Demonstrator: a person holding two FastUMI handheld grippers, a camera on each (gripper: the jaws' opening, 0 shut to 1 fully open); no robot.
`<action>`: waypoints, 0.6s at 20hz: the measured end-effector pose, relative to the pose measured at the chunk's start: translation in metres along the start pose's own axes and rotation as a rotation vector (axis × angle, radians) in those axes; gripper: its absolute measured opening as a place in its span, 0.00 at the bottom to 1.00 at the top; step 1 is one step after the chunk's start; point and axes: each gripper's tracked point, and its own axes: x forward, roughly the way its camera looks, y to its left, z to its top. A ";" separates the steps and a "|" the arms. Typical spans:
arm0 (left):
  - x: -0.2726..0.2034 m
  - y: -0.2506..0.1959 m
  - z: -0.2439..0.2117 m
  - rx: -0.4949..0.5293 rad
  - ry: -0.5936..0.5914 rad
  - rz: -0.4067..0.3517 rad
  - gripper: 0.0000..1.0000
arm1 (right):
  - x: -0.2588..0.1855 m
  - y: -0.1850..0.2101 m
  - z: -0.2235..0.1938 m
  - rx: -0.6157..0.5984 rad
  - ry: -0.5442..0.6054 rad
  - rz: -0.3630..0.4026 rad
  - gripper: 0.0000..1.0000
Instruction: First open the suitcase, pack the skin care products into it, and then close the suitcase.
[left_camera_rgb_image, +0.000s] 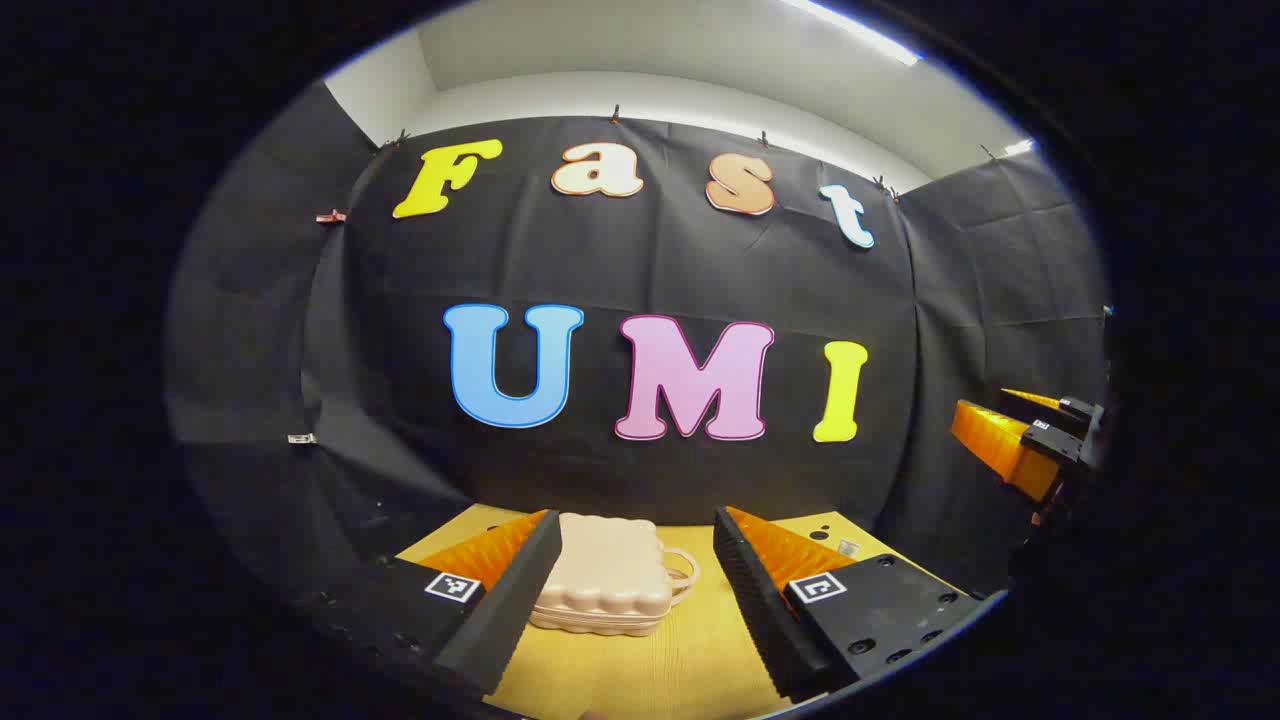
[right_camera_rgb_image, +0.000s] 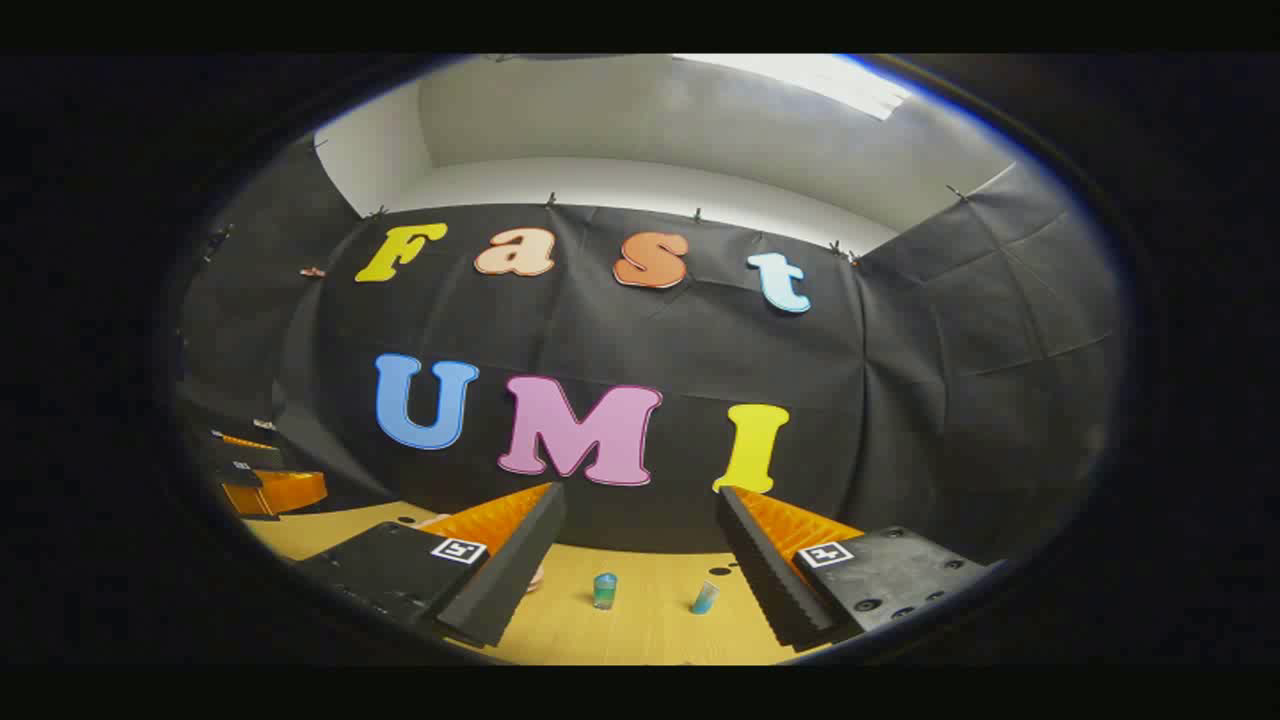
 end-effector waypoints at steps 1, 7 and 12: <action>0.003 -0.002 0.000 0.001 0.001 -0.005 0.96 | 0.001 -0.002 -0.002 -0.002 0.001 0.001 0.96; 0.018 -0.006 -0.010 -0.002 0.026 0.009 0.96 | 0.011 -0.009 -0.012 0.005 0.015 0.005 0.97; 0.028 -0.007 -0.029 0.021 0.084 0.014 0.96 | 0.018 -0.016 -0.019 0.007 0.030 -0.013 0.96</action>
